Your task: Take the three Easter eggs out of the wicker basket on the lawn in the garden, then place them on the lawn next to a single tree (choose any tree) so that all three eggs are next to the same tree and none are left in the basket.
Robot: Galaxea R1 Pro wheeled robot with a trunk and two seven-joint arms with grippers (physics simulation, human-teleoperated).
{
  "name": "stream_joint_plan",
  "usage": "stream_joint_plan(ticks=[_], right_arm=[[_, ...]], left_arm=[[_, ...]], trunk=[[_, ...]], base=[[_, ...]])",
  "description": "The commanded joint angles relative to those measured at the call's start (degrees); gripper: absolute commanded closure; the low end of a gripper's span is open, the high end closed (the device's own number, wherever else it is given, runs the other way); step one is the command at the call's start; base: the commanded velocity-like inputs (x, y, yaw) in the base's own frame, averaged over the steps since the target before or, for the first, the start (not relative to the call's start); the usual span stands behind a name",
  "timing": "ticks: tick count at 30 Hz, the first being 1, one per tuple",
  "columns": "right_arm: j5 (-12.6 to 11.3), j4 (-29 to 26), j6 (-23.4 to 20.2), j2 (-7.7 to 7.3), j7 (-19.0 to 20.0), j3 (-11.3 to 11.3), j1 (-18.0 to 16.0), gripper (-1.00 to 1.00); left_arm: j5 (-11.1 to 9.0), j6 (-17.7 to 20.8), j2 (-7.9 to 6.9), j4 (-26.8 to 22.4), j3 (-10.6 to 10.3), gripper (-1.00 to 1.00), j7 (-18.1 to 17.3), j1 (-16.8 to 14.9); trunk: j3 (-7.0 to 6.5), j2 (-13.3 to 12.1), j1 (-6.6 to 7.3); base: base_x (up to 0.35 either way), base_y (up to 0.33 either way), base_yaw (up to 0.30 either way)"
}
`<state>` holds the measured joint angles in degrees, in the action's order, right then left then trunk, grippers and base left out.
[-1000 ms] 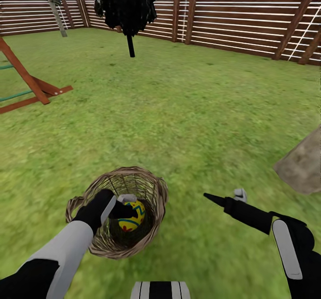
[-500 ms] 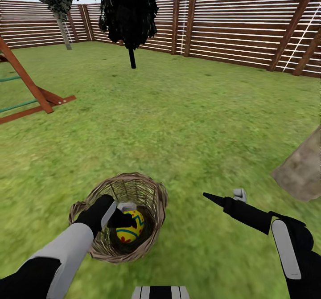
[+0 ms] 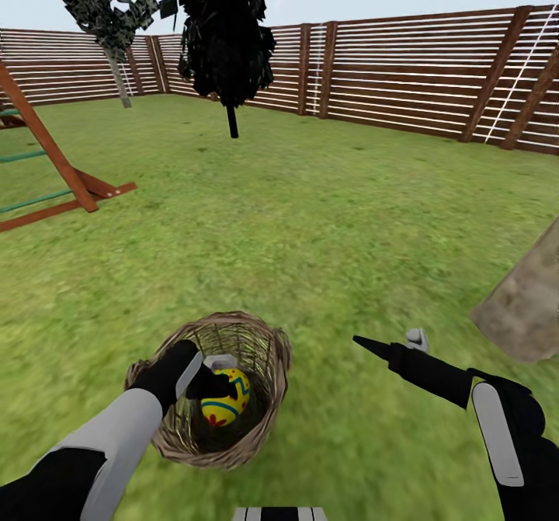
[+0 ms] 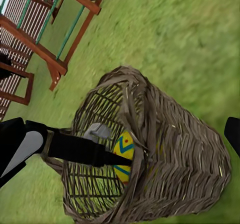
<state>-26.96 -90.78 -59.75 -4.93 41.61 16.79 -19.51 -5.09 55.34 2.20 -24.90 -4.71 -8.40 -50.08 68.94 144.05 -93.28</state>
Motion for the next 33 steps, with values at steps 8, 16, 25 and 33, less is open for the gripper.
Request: stream_joint_plan(ticks=[8, 16, 25, 33], right_arm=[[0.3, 0.0, -0.3, 0.0, 0.4, 0.1, -0.1, -1.0], [0.3, 0.0, -0.3, 0.0, 0.3, 0.0, -0.1, -1.0], [0.3, 0.0, -0.3, -0.05, 0.3, 0.0, -0.1, -1.0], [0.3, 0.0, -0.3, -0.02, 0.3, 0.0, -0.1, -1.0]], left_arm=[[-0.5, 1.1, 0.02, -0.1, -0.8, 1.0, 1.6, 0.0], [-0.5, 1.6, 0.07, 0.0, -0.8, 1.0, 2.1, 0.0], [-0.5, 1.7, 0.1, 0.0, -0.9, 1.0, 2.2, 0.0], [-0.6, 1.8, 0.08, 0.0, -2.8, 1.0, 2.2, 0.0]], trunk=[[-1.73, -0.1, 0.21], [-3.51, -0.2, 0.42], [-5.5, -0.3, 0.65], [-7.27, -0.4, 0.86]], base=[[0.0, 0.0, 0.0], [0.0, 0.0, 0.0], [0.0, 0.0, 0.0], [0.0, 0.0, 0.0]])
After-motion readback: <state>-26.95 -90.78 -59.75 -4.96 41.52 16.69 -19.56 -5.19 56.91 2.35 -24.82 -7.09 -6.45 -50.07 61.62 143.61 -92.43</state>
